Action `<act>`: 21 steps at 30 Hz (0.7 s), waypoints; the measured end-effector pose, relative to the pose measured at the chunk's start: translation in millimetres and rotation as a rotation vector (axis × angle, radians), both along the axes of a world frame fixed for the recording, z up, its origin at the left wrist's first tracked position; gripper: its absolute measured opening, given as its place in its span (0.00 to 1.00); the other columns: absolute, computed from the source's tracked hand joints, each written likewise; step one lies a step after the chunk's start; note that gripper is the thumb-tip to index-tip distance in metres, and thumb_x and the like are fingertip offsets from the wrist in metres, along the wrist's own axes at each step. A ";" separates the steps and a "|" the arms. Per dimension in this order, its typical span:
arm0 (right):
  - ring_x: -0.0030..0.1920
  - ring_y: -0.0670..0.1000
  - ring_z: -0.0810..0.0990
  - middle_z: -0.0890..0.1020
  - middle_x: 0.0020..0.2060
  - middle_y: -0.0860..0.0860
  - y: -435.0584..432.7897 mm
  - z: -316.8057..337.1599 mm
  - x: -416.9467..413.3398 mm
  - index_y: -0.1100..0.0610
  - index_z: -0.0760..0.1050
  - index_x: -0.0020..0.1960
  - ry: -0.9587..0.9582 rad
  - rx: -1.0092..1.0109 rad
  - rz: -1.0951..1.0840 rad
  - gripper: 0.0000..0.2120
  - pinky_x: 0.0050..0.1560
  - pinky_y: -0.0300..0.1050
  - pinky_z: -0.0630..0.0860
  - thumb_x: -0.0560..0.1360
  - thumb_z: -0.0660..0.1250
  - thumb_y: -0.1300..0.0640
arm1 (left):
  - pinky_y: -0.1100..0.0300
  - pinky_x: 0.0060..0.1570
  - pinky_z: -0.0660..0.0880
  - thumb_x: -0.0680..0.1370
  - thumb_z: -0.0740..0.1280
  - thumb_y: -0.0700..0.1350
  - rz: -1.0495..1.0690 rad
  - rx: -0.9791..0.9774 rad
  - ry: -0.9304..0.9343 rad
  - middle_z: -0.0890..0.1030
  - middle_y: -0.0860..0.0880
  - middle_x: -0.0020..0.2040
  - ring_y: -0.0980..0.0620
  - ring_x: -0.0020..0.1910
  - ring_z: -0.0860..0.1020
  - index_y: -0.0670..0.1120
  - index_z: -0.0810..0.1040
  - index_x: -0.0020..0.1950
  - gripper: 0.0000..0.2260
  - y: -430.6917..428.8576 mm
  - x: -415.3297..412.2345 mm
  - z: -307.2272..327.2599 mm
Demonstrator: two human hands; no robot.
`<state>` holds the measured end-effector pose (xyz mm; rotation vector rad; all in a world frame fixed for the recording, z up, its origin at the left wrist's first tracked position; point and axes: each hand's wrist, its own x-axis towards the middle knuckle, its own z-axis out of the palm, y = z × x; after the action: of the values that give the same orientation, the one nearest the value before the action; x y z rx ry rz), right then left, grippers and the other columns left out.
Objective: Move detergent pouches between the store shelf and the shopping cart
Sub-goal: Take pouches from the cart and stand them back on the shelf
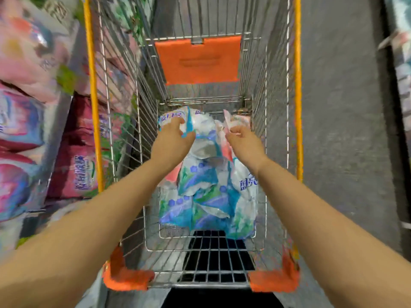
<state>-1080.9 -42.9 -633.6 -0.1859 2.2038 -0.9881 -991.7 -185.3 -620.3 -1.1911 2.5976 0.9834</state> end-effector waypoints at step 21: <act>0.48 0.56 0.77 0.78 0.52 0.57 -94.3 -162.0 -31.8 0.61 0.71 0.60 -0.463 0.043 -0.200 0.13 0.50 0.46 0.73 0.76 0.63 0.59 | 0.58 0.39 0.72 0.75 0.67 0.55 0.404 0.713 -0.284 0.77 0.44 0.48 0.47 0.43 0.75 0.41 0.74 0.58 0.21 -75.6 -102.6 -164.1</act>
<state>-1112.7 -137.2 -795.6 0.2656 1.8358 -0.9746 -1094.3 -260.9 -784.4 -1.4993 1.5864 1.4978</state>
